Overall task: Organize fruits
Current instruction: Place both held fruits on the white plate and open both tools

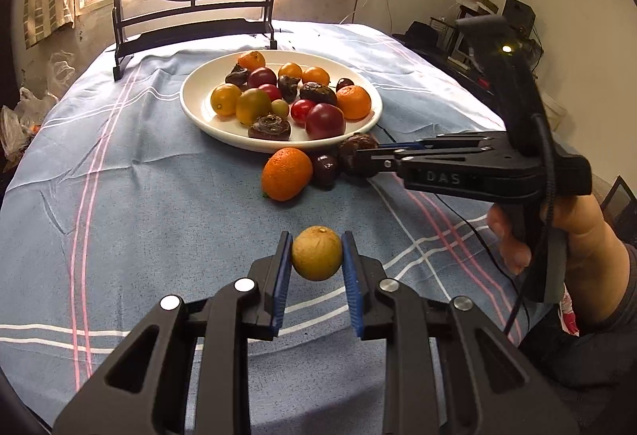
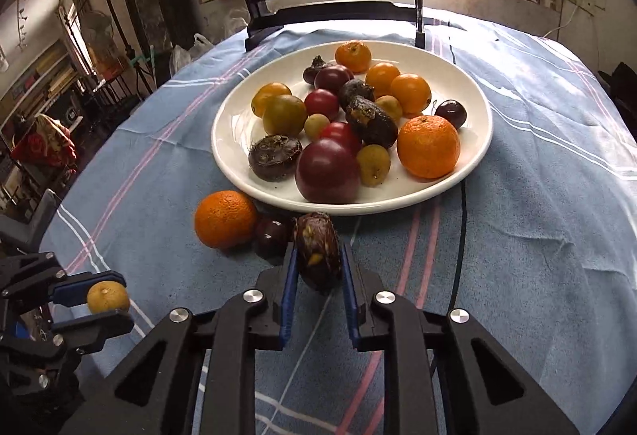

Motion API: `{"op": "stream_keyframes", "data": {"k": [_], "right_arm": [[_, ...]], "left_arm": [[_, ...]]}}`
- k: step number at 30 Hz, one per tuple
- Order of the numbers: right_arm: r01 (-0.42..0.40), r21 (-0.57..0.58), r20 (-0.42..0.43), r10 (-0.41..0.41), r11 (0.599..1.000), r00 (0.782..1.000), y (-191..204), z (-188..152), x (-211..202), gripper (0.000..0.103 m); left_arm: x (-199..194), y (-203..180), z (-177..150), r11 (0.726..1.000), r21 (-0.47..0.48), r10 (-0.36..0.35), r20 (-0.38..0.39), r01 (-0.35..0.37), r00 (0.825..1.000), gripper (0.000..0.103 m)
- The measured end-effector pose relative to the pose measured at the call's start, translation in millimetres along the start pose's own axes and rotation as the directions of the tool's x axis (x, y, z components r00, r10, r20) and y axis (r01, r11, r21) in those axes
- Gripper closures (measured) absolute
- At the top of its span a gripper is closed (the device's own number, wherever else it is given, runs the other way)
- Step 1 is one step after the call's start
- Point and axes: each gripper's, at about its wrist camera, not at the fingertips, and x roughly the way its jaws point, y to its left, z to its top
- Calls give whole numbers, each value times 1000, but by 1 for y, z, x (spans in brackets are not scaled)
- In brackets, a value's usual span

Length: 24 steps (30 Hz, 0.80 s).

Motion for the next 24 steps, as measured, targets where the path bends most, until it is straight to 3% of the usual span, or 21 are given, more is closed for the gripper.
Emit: {"op": "stream_keyframes", "data": {"k": [4,8,15,16,17,18,20,24], "right_arm": [[-37,59,101,31,998,994,-18,4,-37,83],[-64,110,155,46,992,987,-40,33,-50,83],[-70,145,144,49,987,988,-50,104,-11,81],[-64,142,134,45,988,990,-50,109,-3,80],[-45,136,133,27,990,991,-48,114,4,79],[-16,130,140,-2,991,990,-46,115,7,62],[6,130,171,-28,992,985,-44,112,2,50],[-18,105,199,-3,994,980,-40,94,-22,50]], "left_arm": [[-2,5,11,1000,-11,-11,27,11,1000,79],[8,11,47,1000,-11,-14,51,15,999,79],[65,39,131,995,-102,12,37,-8,999,79],[73,45,137,992,-128,12,31,-8,999,77],[82,52,143,988,-157,10,16,-7,1000,68],[87,58,145,982,-186,18,8,-16,1000,57],[87,66,144,976,-218,22,9,-19,1000,48],[65,59,123,984,-174,29,28,-24,999,38]]}}
